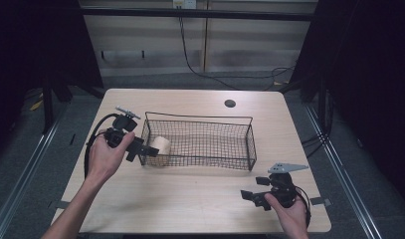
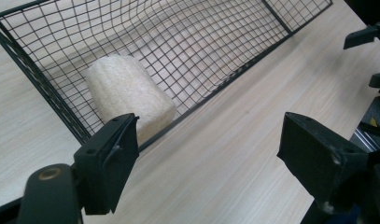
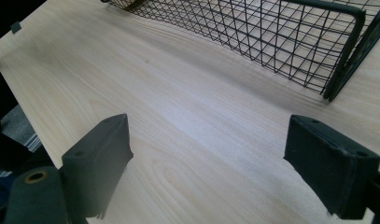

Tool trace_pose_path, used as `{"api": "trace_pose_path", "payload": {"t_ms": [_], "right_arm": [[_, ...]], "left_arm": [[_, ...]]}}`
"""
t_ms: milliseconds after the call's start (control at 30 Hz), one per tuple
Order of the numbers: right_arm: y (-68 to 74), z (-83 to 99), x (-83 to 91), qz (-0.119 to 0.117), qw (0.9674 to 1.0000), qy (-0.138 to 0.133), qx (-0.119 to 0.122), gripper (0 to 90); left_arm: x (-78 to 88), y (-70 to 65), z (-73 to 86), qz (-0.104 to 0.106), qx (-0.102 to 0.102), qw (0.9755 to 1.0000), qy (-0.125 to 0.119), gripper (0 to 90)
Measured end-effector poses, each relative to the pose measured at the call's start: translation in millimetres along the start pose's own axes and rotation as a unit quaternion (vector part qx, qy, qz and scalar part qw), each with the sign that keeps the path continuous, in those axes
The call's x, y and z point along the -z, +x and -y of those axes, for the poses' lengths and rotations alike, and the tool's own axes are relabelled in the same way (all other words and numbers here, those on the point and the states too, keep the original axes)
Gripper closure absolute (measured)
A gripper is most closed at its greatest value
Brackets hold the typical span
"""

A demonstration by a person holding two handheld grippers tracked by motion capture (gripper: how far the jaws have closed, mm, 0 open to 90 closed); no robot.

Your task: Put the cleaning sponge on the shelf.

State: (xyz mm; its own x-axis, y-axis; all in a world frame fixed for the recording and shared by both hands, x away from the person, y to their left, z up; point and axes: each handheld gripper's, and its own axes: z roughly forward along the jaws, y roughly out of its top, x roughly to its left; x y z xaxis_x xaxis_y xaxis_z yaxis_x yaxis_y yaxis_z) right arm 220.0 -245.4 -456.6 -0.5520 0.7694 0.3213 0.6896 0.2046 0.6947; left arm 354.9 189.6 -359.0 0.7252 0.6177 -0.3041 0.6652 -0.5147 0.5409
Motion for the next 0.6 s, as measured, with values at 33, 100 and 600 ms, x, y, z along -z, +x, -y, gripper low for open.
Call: {"api": "trace_pose_path", "payload": {"t_ms": [33,100,600], "right_arm": [[0.1,-0.1,-0.5,-0.001,1.0000,0.000,-0.001,13.9],[0.4,-0.1,-0.9,-0.003,1.0000,0.001,-0.002,13.9],[-0.2,-0.1,-0.4,0.000,1.0000,0.003,-0.005,13.9]], "left_arm": [[0.2,-2.4,1.9,-0.004,0.000,1.0000,0.000,19.7],[0.7,-4.0,6.3,-0.007,0.004,1.0000,0.003,19.9],[6.8,-20.7,47.3,-0.033,-0.007,0.9991,-0.025,19.9]]}}
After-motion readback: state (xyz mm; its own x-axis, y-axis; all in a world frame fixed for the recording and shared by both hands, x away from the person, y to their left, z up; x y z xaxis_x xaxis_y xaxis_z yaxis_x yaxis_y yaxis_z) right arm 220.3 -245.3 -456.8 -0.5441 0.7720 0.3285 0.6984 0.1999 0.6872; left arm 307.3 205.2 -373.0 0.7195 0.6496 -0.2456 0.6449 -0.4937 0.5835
